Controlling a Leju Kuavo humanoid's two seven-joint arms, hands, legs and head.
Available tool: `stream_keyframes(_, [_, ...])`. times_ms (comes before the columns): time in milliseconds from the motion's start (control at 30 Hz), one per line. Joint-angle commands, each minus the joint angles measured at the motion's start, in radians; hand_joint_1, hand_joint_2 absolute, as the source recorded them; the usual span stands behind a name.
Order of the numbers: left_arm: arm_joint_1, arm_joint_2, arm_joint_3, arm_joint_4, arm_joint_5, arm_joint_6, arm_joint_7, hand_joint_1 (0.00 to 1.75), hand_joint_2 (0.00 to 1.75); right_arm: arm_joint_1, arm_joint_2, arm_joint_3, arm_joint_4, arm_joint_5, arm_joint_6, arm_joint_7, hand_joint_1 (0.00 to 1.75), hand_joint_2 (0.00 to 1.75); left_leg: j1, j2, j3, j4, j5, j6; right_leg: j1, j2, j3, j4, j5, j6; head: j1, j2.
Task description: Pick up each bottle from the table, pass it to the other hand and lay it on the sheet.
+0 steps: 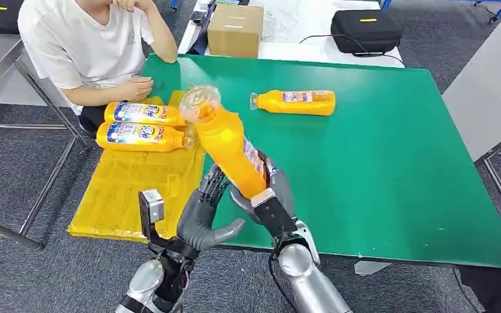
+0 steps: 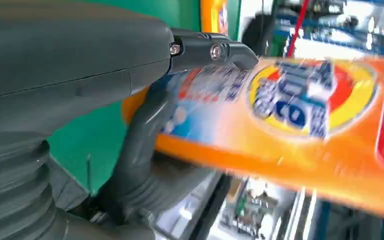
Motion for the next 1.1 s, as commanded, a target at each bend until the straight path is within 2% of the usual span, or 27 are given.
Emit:
stream_keyframes(33, [-0.074, 0.008, 0.026, -0.01, -0.012, 0.053, -0.016, 0.0, 1.75, 0.008, -0.011, 0.084, 0.053, 0.008, -0.002, -0.006, 1.75, 1.75, 0.001, 0.0, 0.002, 0.0, -0.001, -0.001, 0.001, 0.0, 0.002, 0.0, -0.001, -0.001, 0.0, 0.0])
stream_keyframes(233, [-0.07, 0.001, 0.031, -0.009, -0.01, 0.066, -0.024, 0.0, 1.75, 0.006, -0.009, 0.085, 0.055, 0.007, -0.001, -0.005, 1.75, 1.75, 0.001, 0.0, 0.004, 0.0, -0.002, -0.001, 0.001, 0.0, 0.005, -0.001, -0.001, -0.001, 0.0, 0.0])
stream_keyframes(300, [-0.077, -0.009, 0.049, -0.026, -0.031, 0.129, -0.067, 0.0, 1.75, 0.008, -0.006, 0.093, 0.063, 0.004, 0.004, -0.004, 1.75, 1.75, 0.0, 0.0, 0.002, 0.0, 0.0, -0.001, 0.0, 0.0, 0.002, -0.001, 0.0, -0.001, 0.0, 0.0])
stream_keyframes(333, [-0.086, -0.021, 0.068, -0.022, 0.025, 0.155, 0.002, 0.0, 1.75, 0.013, -0.004, 0.096, 0.069, 0.001, -0.009, 0.002, 1.75, 1.75, 0.0, 0.0, 0.002, -0.001, 0.0, -0.001, 0.0, 0.0, 0.002, -0.001, -0.001, -0.001, 0.0, 0.0])
stream_keyframes(467, [-0.106, -0.035, 0.082, -0.045, 0.004, 0.259, -0.083, 0.0, 1.75, 0.014, -0.006, 0.113, 0.083, -0.006, -0.017, -0.001, 1.75, 1.75, 0.001, -0.001, 0.004, 0.0, -0.002, -0.002, 0.001, -0.001, 0.005, 0.0, -0.002, -0.002, 0.0, 0.0])
stream_keyframes(533, [-0.109, -0.037, 0.077, -0.051, 0.037, 0.237, -0.075, 0.0, 1.75, 0.015, -0.015, 0.113, 0.084, -0.01, -0.016, -0.001, 1.75, 1.75, 0.001, 0.0, 0.001, 0.0, 0.0, -0.001, 0.001, 0.0, 0.001, 0.0, 0.0, -0.001, 0.0, 0.0])
stream_keyframes(567, [-0.113, -0.04, 0.076, -0.03, 0.158, 0.164, 0.014, 0.0, 1.75, 0.011, -0.021, 0.106, 0.097, -0.02, -0.01, 0.001, 1.75, 1.75, 0.001, -0.001, 0.004, 0.0, -0.002, -0.001, 0.001, -0.001, 0.005, 0.0, -0.002, -0.002, 0.0, 0.0])
stream_keyframes(667, [-0.111, -0.033, 0.064, -0.003, 0.295, 0.049, 0.062, 0.0, 1.75, -0.014, -0.022, 0.102, 0.155, -0.023, 0.01, -0.005, 1.75, 1.75, 0.001, -0.002, 0.005, -0.001, -0.001, -0.001, 0.001, -0.002, 0.005, -0.001, -0.002, -0.002, 0.0, 0.0])
stream_keyframes(800, [-0.116, -0.014, 0.054, 0.005, 0.309, 0.008, 0.065, 0.0, 1.75, -0.042, -0.013, 0.115, 0.182, -0.015, 0.035, -0.013, 1.75, 1.75, 0.001, 0.001, 0.005, -0.001, -0.001, -0.001, 0.001, 0.001, 0.005, -0.002, -0.001, -0.001, 0.0, 0.0])
stream_keyframes(833, [-0.126, -0.019, 0.061, 0.016, 0.313, 0.005, 0.066, 1.75, 1.75, -0.047, -0.011, 0.122, 0.175, -0.014, 0.045, -0.013, 1.75, 1.75, 0.001, 0.0, 0.007, -0.001, -0.002, -0.002, 0.001, 0.0, 0.007, -0.001, -0.002, -0.002, 0.0, 0.0])
stream_keyframes(867, [-0.13, -0.019, 0.062, 0.019, 0.316, -0.006, 0.063, 1.75, 1.75, -0.049, -0.01, 0.126, 0.171, -0.014, 0.05, -0.012, 1.75, 1.75, 0.0, 0.0, 0.002, -0.001, 0.0, -0.001, 0.0, 0.0, 0.002, -0.001, 0.0, -0.001, 0.0, 0.0])
stream_keyframes(1100, [-0.142, 0.003, 0.013, 0.052, 0.356, -0.159, 0.116, 1.75, 1.75, -0.06, -0.017, 0.128, 0.158, -0.032, 0.109, -0.01, 1.75, 1.75, 0.001, -0.001, 0.005, -0.001, -0.001, -0.001, 0.001, -0.001, 0.005, -0.001, -0.002, -0.002, 0.0, 0.0])
